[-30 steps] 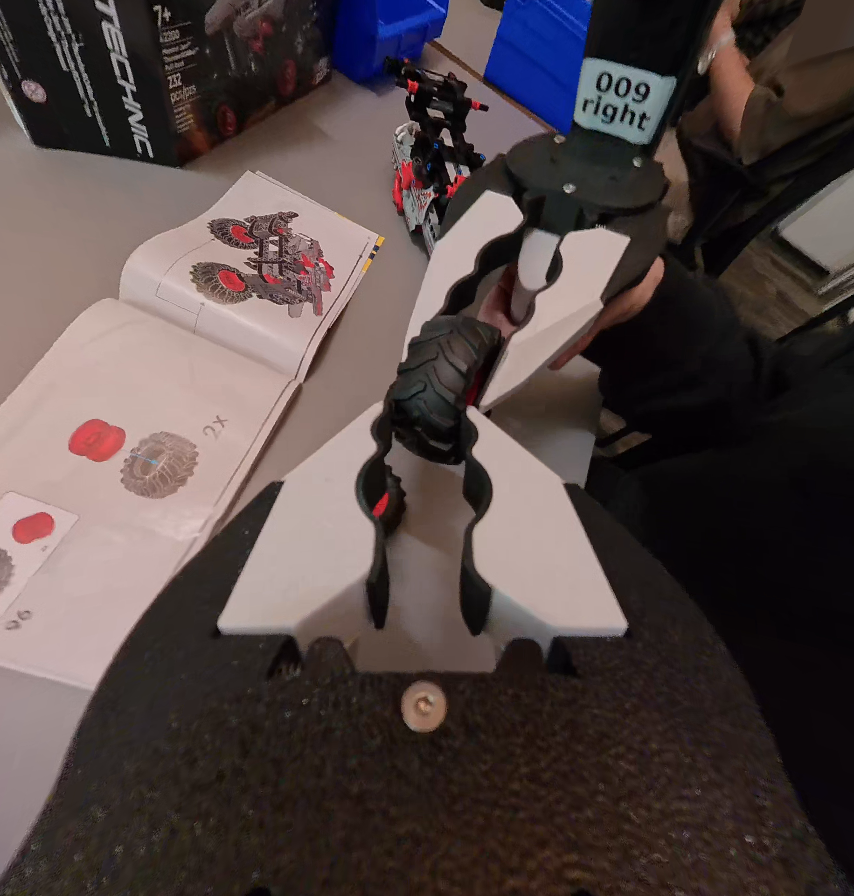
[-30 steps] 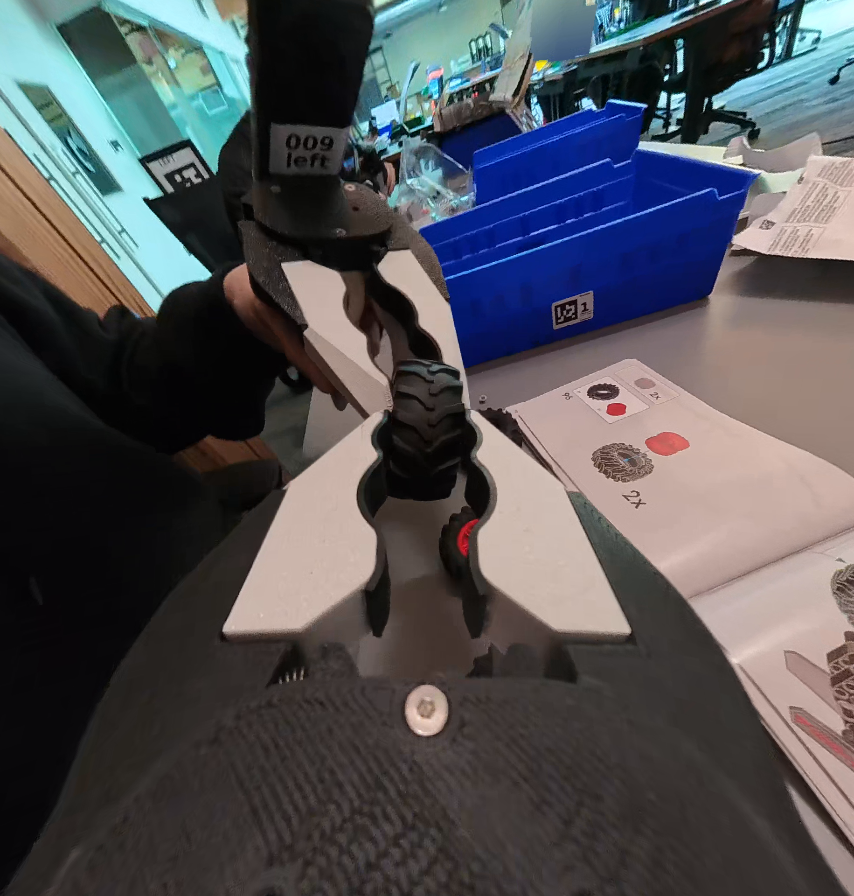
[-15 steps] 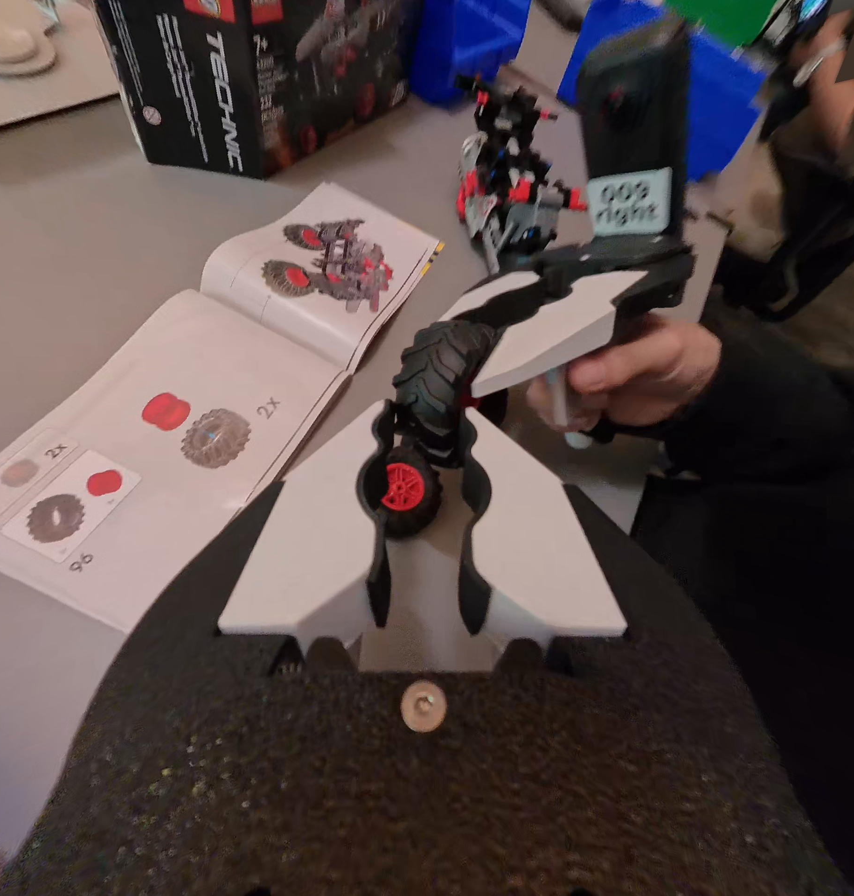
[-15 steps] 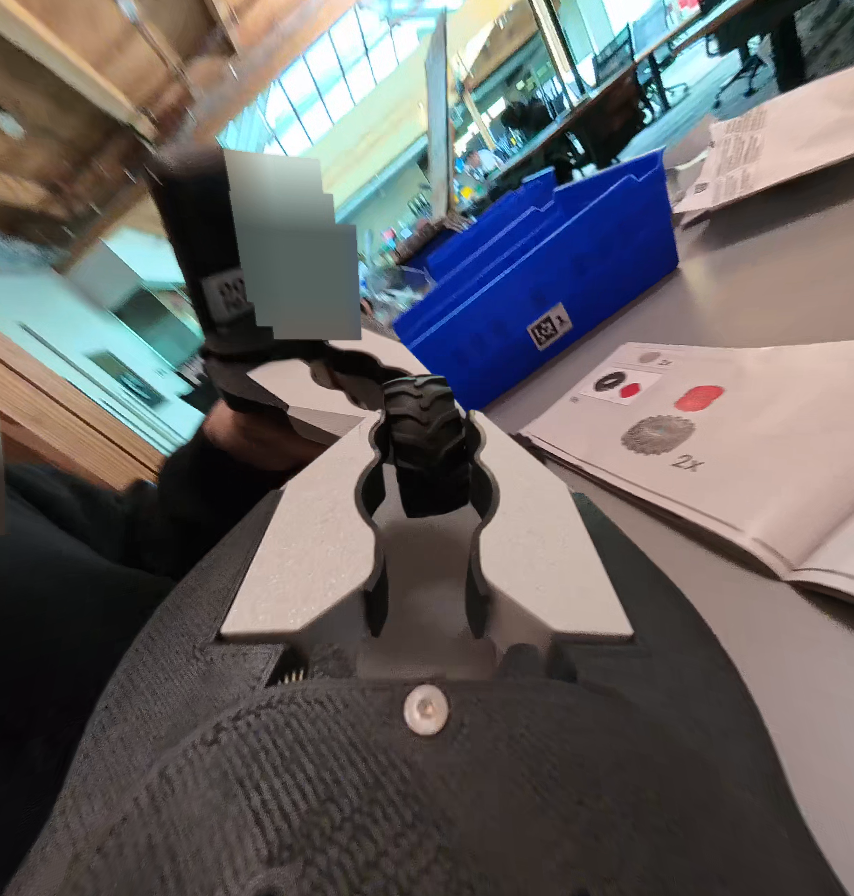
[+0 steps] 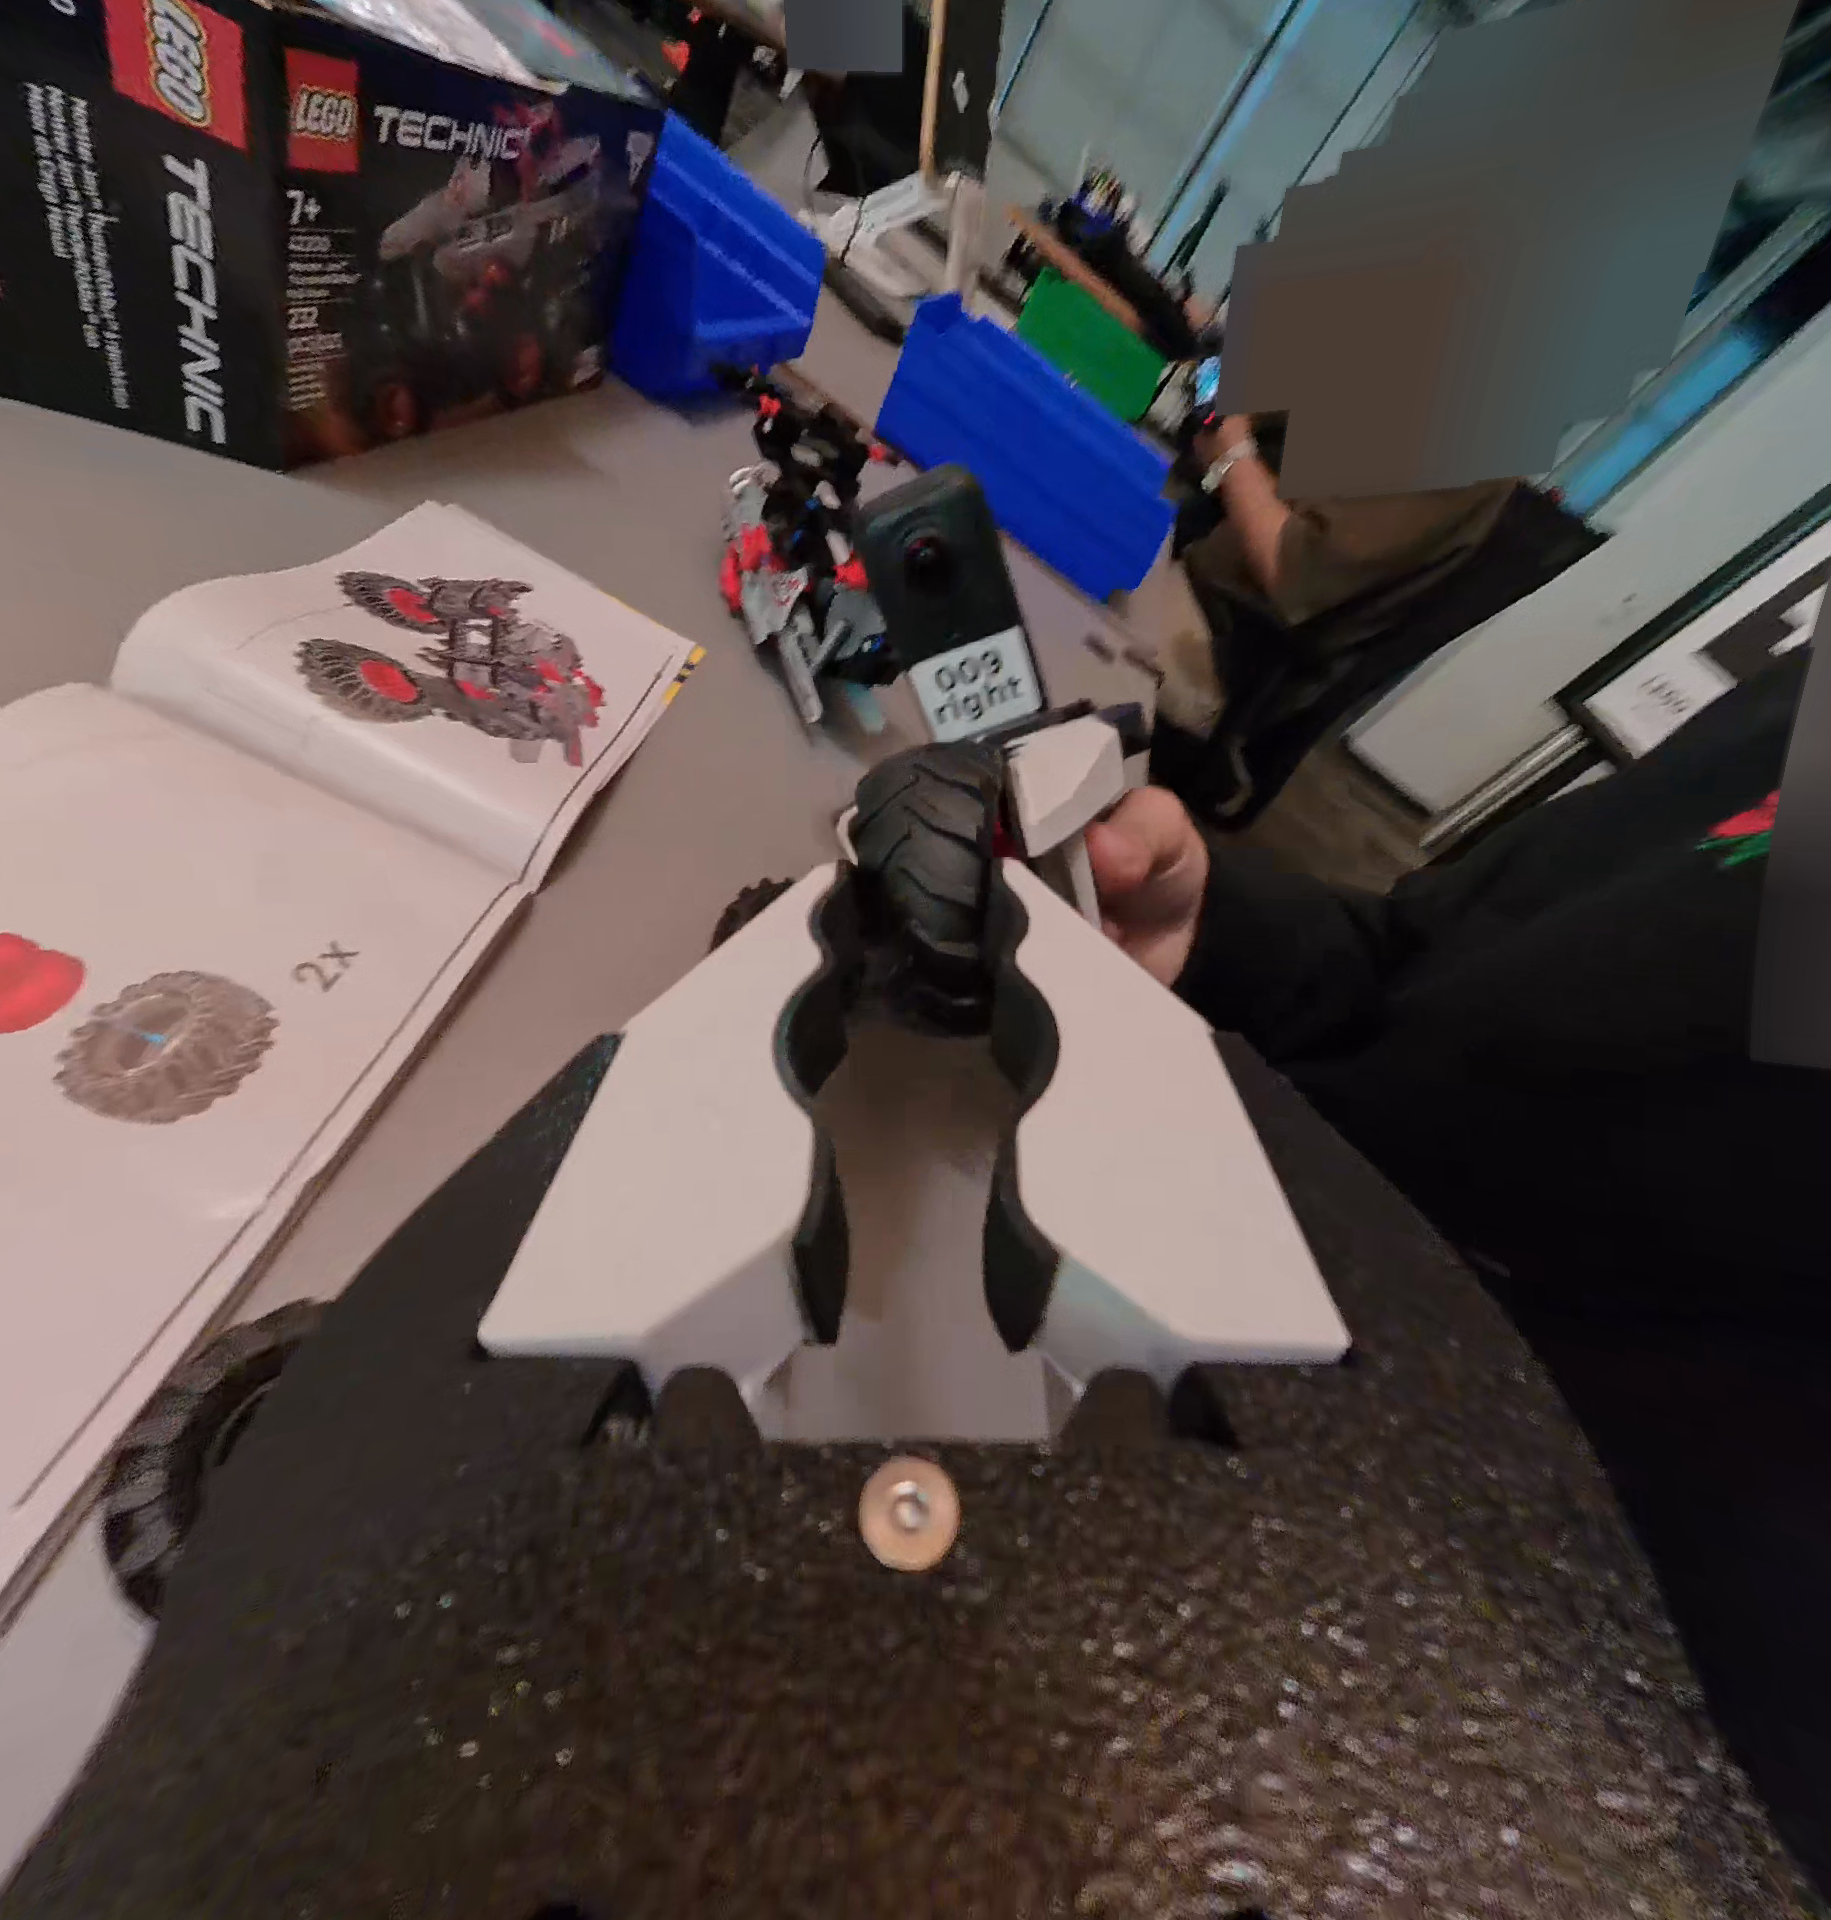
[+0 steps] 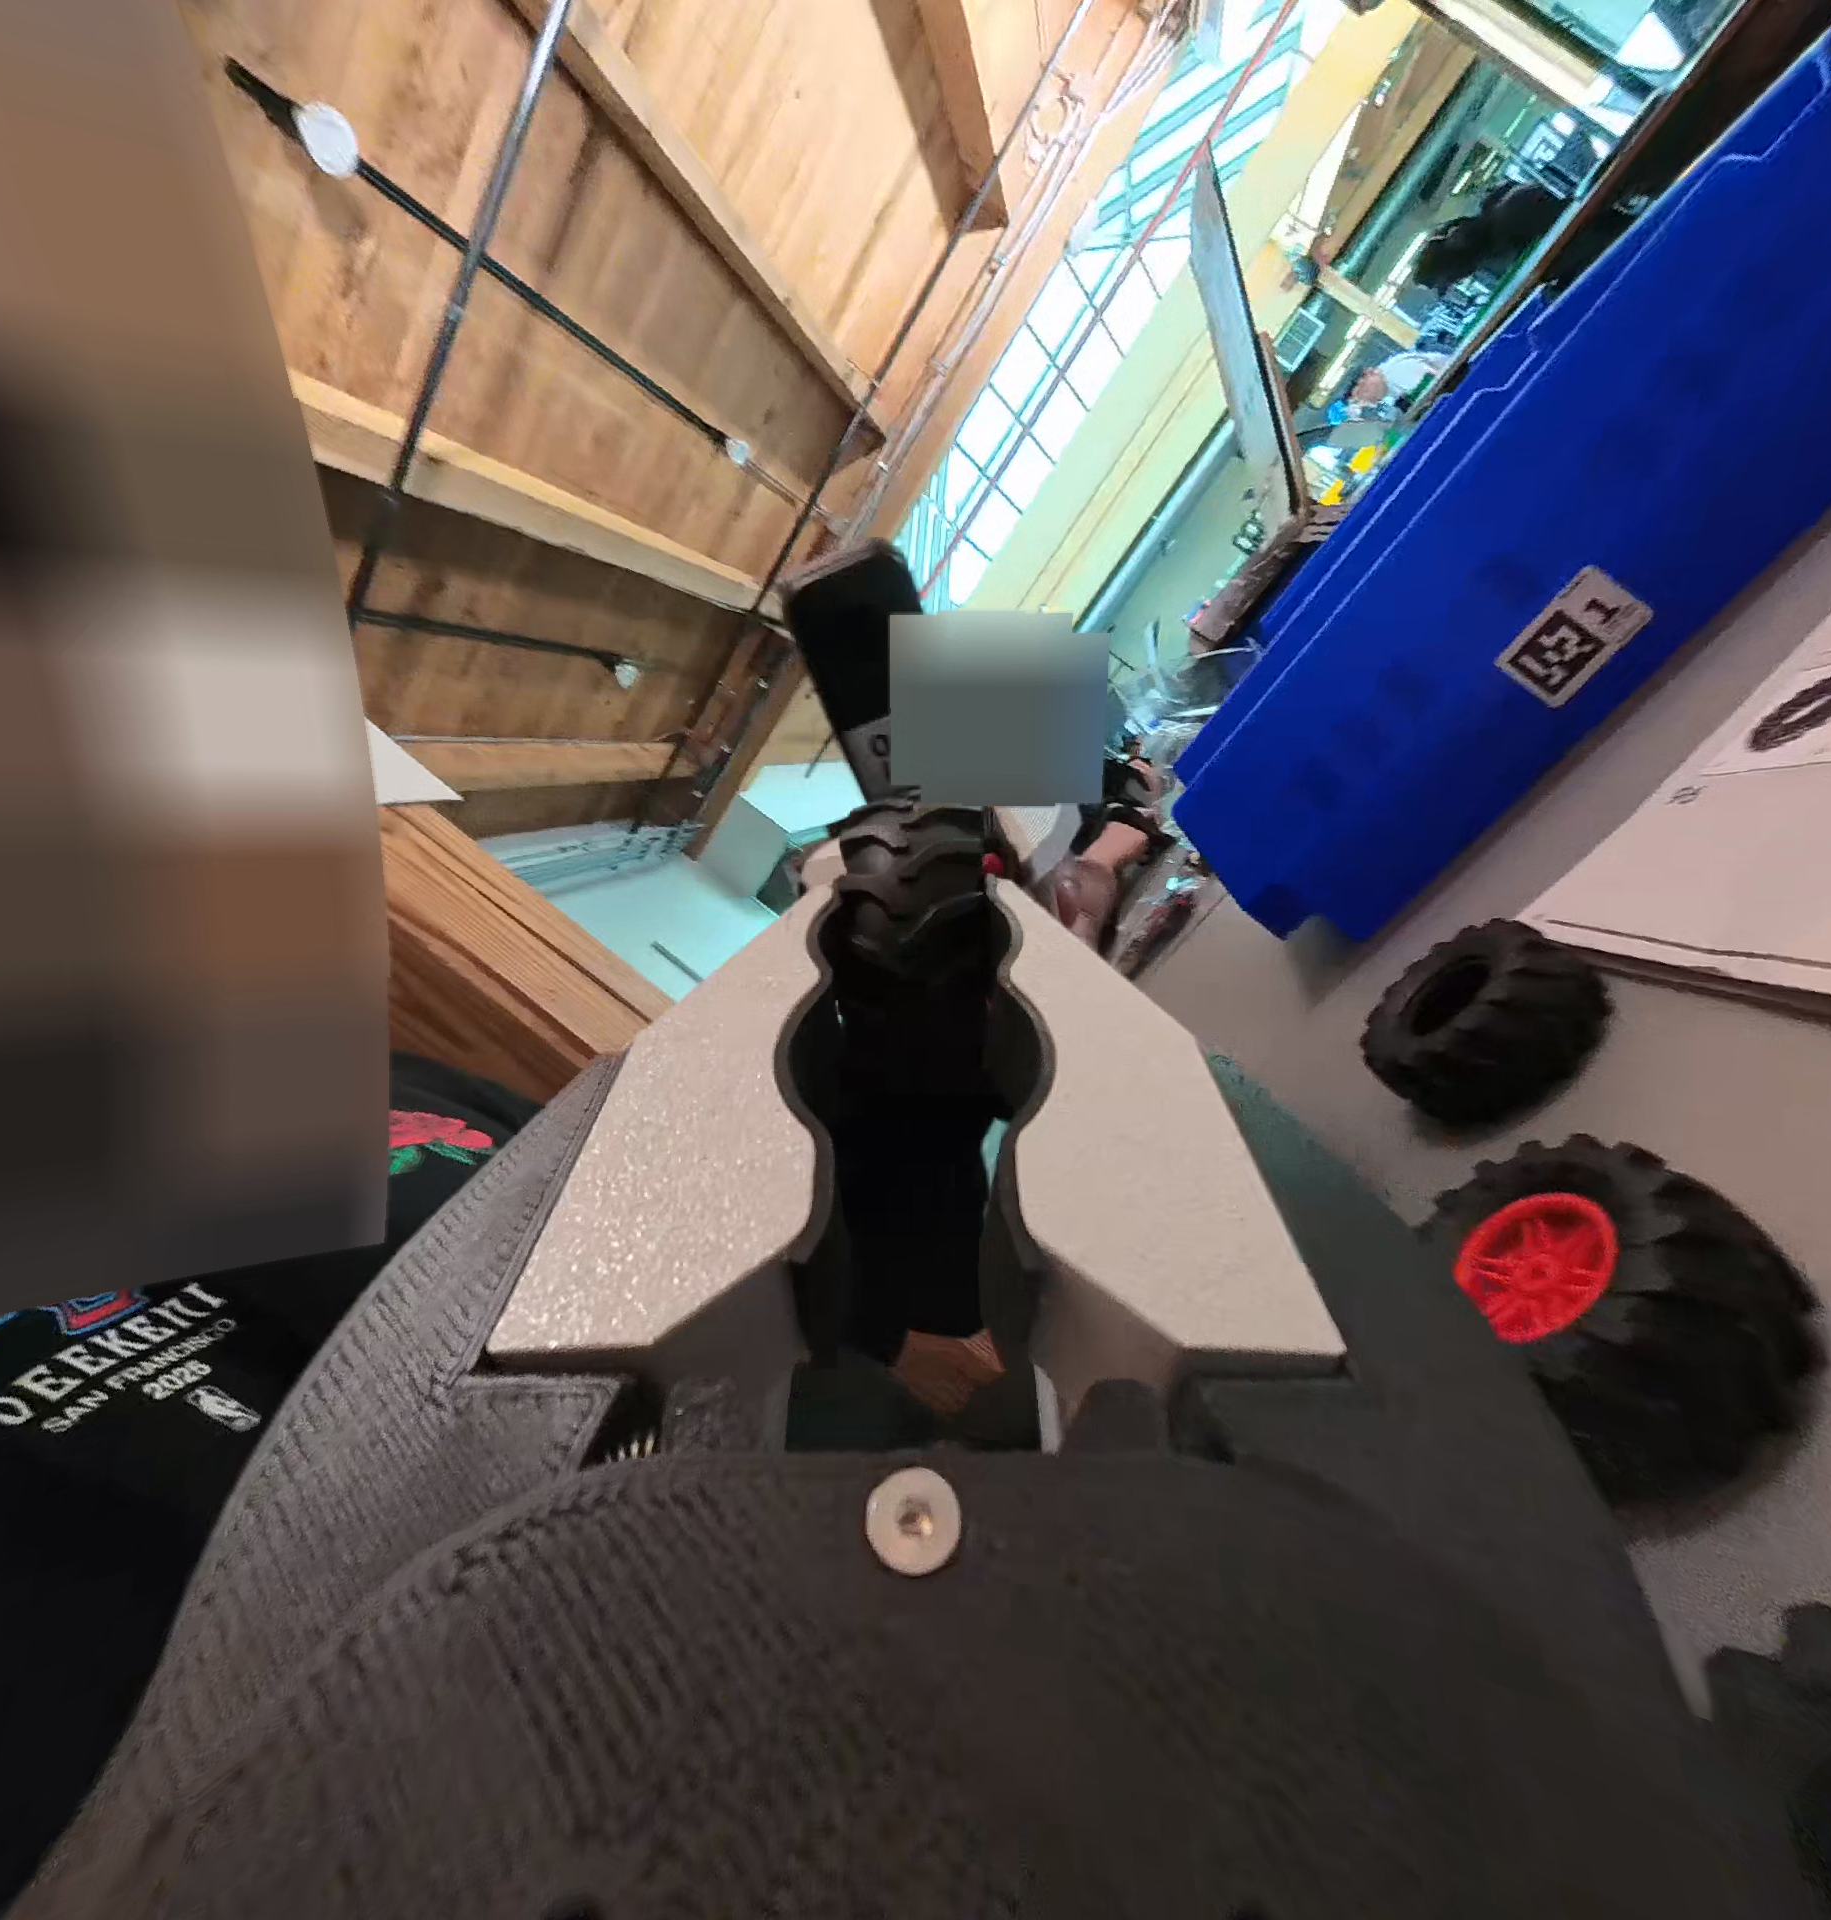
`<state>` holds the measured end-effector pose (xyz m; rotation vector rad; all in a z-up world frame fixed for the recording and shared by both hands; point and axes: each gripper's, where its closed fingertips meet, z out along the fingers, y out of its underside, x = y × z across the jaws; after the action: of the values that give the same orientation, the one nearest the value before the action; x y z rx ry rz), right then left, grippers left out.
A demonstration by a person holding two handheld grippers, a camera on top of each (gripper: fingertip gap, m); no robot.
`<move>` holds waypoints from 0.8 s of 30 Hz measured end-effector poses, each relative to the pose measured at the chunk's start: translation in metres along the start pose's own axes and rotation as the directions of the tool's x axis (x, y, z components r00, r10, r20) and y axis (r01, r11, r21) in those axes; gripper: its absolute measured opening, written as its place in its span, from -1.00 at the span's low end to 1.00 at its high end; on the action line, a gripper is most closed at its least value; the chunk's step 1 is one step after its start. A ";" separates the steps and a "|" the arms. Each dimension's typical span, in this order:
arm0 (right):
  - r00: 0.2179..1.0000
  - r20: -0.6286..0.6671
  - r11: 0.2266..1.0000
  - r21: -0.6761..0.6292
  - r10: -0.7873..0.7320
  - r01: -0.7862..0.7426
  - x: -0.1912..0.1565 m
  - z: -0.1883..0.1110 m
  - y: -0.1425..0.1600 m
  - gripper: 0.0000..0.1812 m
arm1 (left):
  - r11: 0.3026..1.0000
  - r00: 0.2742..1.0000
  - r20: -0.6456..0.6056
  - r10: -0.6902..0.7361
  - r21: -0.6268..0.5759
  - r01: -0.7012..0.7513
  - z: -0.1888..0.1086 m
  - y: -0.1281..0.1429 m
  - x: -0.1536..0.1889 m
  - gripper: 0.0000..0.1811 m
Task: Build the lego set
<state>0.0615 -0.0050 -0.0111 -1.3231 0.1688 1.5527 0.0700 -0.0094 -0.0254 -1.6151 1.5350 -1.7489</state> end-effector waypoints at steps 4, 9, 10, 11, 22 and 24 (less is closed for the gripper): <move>0.997 0.065 0.999 0.034 0.037 -0.039 -0.009 0.002 -0.003 -0.75 | 0.990 0.991 -0.108 -0.083 0.101 0.094 -0.002 -0.010 0.008 -0.75; 0.999 0.020 0.999 0.012 -0.032 0.032 -0.007 0.004 -0.003 -0.74 | 0.960 0.963 -0.211 -0.169 0.185 0.209 -0.004 -0.015 0.009 -0.74; 0.999 0.007 0.999 0.000 -0.034 0.034 -0.006 0.005 -0.003 -0.74 | 0.963 0.968 -0.200 -0.153 0.191 0.192 -0.005 -0.015 0.008 -0.73; 0.999 -0.008 0.999 -0.013 -0.034 0.034 -0.004 0.006 -0.003 -0.73 | 0.966 0.974 -0.182 -0.136 0.194 0.171 -0.005 -0.015 0.006 -0.73; 0.731 -0.238 0.659 -0.659 -0.640 0.363 0.055 0.006 0.077 -0.49 | 0.902 0.878 0.303 -0.371 -0.107 0.419 -0.055 0.097 -0.028 -0.75; 0.734 -0.139 0.586 -0.707 -0.665 0.397 0.050 0.019 0.100 -0.59 | 0.866 0.821 0.348 -0.452 -0.051 0.498 -0.066 0.116 -0.043 -0.75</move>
<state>-0.0186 -0.0075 -0.0920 -1.9903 -0.5504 0.7845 -0.0212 0.0124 -0.1299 -2.3886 1.1814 -1.4948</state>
